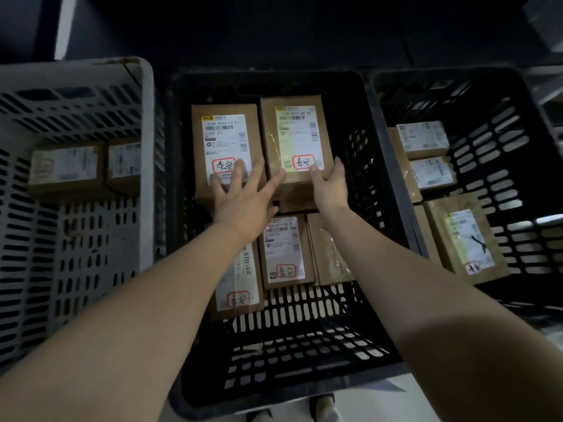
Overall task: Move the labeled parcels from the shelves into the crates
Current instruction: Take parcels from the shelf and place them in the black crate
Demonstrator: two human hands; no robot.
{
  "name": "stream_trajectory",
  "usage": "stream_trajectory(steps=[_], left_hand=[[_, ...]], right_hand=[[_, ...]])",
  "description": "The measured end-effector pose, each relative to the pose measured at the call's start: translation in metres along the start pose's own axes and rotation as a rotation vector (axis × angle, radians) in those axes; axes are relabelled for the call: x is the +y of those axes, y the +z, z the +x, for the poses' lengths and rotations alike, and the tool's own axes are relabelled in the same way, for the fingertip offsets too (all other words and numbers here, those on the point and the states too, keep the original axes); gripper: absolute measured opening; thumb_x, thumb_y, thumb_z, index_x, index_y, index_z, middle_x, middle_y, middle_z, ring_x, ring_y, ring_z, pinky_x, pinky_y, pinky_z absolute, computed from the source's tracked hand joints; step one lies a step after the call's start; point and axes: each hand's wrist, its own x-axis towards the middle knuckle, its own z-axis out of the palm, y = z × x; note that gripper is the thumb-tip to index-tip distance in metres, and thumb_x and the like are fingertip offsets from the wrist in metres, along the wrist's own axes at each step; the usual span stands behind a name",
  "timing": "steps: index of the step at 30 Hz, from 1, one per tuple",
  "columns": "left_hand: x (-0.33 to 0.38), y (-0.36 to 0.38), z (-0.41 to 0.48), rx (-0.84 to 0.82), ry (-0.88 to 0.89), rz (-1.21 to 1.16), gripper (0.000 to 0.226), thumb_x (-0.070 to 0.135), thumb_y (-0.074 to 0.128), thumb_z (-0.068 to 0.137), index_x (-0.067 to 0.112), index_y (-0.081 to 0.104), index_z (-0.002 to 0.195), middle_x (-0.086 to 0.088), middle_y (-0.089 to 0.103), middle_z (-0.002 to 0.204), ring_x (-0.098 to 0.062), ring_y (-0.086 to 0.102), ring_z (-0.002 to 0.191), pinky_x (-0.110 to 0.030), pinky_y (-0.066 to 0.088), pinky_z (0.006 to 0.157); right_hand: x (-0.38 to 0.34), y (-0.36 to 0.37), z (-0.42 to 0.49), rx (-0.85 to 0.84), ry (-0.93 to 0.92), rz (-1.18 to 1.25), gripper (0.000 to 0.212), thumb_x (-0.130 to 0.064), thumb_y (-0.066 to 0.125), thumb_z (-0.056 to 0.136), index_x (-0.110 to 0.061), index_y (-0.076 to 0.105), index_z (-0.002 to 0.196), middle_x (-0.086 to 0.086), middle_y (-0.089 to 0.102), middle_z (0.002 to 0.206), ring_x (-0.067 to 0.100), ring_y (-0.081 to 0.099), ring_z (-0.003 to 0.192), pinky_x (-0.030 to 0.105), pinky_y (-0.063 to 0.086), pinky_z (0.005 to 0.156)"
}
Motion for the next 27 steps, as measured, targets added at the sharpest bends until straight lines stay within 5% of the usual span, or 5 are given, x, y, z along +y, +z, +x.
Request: stream_trajectory(steps=[4, 8, 12, 21, 27], left_hand=[[0.006, -0.02, -0.003, -0.118, -0.026, -0.109, 0.073, 0.043, 0.046, 0.095, 0.037, -0.003, 0.149, 0.0, -0.011, 0.159, -0.033, -0.012, 0.144, -0.065, -0.003, 0.109], [0.004, -0.045, -0.035, -0.063, -0.014, -0.113, 0.061, 0.037, 0.048, 0.093, 0.023, 0.024, 0.147, -0.004, 0.024, 0.152, -0.027, 0.017, 0.141, -0.052, 0.019, 0.111], [0.001, -0.075, -0.086, 0.028, -0.045, -0.051, 0.045, 0.031, 0.045, 0.093, 0.023, 0.042, 0.137, -0.002, 0.045, 0.137, -0.023, 0.037, 0.129, -0.039, 0.031, 0.102], [0.017, -0.186, -0.266, 0.271, -0.331, 0.096, 0.031, 0.032, 0.041, 0.095, 0.021, 0.05, 0.123, -0.002, 0.057, 0.121, -0.024, 0.05, 0.115, -0.036, 0.038, 0.089], [0.022, -0.267, -0.464, 0.451, -0.601, 0.219, 0.021, 0.033, 0.04, 0.095, 0.023, 0.054, 0.106, 0.001, 0.063, 0.11, -0.024, 0.057, 0.105, -0.034, 0.04, 0.082]], right_hand=[[-0.001, -0.013, -0.022, 0.074, -0.12, -0.376, 0.064, -0.033, 0.049, 0.099, -0.018, 0.018, 0.153, 0.015, 0.013, 0.157, 0.038, 0.023, 0.139, 0.05, 0.029, 0.112], [-0.008, -0.028, -0.059, -0.043, -0.461, -0.854, 0.044, -0.032, 0.046, 0.099, -0.013, 0.044, 0.138, 0.015, 0.034, 0.145, 0.036, 0.032, 0.132, 0.046, 0.038, 0.102], [-0.032, -0.044, -0.097, -0.171, -0.753, -1.107, 0.04, -0.034, 0.042, 0.099, -0.017, 0.048, 0.135, 0.01, 0.049, 0.135, 0.033, 0.043, 0.124, 0.043, 0.039, 0.096], [-0.12, -0.085, -0.226, -0.29, -1.299, -1.017, 0.041, -0.034, 0.04, 0.1, -0.021, 0.046, 0.138, 0.005, 0.053, 0.134, 0.031, 0.042, 0.127, 0.042, 0.037, 0.098], [-0.188, -0.088, -0.402, -0.375, -1.741, -0.749, 0.032, -0.035, 0.051, 0.094, -0.017, 0.061, 0.118, 0.007, 0.063, 0.112, 0.033, 0.055, 0.107, 0.041, 0.045, 0.083]])
